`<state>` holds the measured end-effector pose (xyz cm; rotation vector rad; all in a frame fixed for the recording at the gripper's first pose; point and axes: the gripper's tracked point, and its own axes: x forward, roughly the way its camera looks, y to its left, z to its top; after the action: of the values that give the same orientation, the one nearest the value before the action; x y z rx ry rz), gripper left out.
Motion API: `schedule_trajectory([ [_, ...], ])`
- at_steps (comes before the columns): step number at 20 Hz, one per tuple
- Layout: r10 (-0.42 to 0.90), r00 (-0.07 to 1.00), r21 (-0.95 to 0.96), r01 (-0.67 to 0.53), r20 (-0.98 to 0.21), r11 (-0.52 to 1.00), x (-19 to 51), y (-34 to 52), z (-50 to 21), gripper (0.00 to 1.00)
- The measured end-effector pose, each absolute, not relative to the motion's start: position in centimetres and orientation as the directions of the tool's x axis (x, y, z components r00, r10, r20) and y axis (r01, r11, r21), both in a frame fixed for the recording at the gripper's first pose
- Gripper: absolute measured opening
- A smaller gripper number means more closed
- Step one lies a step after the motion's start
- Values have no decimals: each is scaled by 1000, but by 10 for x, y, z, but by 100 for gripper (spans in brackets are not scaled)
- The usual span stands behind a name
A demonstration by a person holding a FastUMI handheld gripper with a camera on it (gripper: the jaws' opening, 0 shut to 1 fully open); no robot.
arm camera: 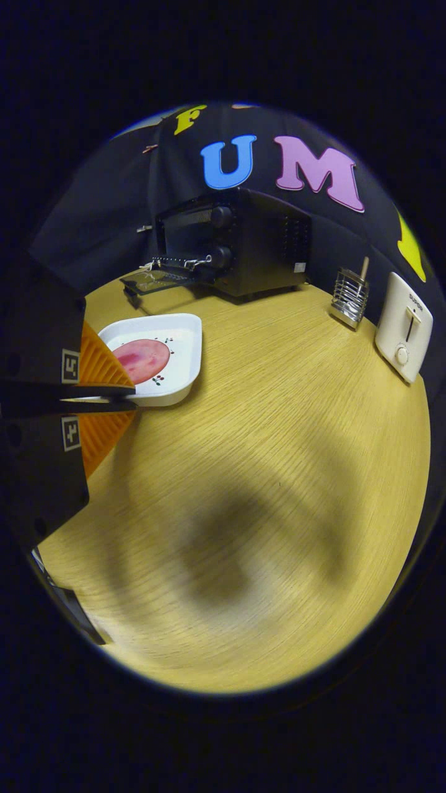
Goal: Open the toaster oven, put the food inside, and close the toaster oven door.
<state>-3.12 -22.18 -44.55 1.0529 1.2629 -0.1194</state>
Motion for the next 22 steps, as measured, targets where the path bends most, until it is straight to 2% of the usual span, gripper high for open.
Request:
schedule_trajectory([
  [8,437,543,693,619,-717,368,-24,-188,-395,5],
  [16,368,634,733,592,-681,336,-14,-99,-358,5],
  [22,362,631,728,584,-686,360,18,-20,-362,5],
])
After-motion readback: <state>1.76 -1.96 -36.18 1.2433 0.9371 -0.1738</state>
